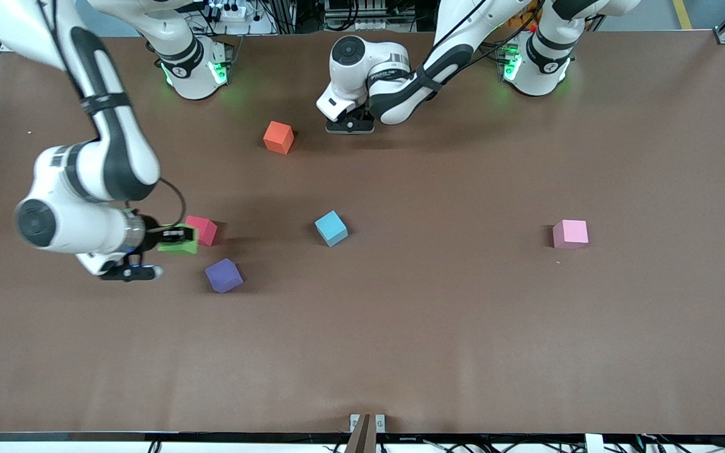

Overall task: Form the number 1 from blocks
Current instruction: 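Carry the pink and green cubes toward the lone green cube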

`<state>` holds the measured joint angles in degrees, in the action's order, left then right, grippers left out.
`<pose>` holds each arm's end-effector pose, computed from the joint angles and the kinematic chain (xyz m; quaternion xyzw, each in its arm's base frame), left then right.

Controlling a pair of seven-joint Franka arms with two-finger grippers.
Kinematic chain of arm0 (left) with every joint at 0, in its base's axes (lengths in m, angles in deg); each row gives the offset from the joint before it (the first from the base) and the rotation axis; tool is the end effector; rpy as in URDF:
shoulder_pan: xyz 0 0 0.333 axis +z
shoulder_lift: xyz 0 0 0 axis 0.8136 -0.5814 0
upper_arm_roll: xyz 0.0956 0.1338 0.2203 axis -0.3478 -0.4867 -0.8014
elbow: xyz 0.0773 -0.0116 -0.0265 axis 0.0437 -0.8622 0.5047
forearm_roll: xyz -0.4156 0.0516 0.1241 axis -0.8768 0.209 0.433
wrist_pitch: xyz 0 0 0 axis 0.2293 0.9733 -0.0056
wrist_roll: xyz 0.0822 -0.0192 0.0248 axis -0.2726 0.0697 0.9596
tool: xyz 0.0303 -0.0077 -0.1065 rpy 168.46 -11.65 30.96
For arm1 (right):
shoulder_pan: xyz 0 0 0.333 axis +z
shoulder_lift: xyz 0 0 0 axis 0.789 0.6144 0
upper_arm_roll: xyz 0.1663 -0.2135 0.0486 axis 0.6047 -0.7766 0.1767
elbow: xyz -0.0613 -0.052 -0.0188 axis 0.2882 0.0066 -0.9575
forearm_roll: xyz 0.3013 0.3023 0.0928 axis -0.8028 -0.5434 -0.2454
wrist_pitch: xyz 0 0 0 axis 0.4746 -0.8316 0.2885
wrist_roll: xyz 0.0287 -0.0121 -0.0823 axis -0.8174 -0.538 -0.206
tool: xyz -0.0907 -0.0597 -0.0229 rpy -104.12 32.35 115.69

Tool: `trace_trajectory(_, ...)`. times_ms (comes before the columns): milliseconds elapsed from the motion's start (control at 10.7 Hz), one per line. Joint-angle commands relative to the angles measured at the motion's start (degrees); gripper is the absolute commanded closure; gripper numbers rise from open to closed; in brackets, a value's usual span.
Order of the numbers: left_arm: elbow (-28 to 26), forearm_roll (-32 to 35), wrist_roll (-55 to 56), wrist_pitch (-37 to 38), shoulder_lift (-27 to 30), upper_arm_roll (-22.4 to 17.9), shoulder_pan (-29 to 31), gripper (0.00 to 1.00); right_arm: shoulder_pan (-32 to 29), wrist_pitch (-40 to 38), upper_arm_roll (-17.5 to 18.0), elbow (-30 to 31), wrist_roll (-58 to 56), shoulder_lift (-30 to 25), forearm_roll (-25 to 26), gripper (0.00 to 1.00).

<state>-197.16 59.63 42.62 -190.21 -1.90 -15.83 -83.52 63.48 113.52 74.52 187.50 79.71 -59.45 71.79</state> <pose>0.1754 -0.5804 0.1204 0.9969 0.0025 -0.0747 0.0256 0.6259 0.1155 0.2635 -0.9912 0.0085 0.1199 0.0546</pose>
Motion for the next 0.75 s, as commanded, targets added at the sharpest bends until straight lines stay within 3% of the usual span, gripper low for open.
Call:
trace_trajectory(0, 0.64, 1.75, 3.06, -0.18, -0.12, -0.13, -0.29, 0.0, 3.71, 2.45, -0.53, 5.52, 4.46, -4.63, -0.84, 1.0)
trace_trajectory(280, 0.73, 1.92, 3.07, 0.35, 4.0, -0.22, 3.73, 0.0, 5.31, 2.72, -0.53, 6.84, 5.62, -5.43, -0.84, 1.0)
trace_trajectory(653, 0.64, 1.92, -4.47, 3.6, 11.99, -0.21, 15.95, 0.0, 10.99, 7.1, -0.53, 6.84, 13.33, -4.64, -0.84, 1.0)
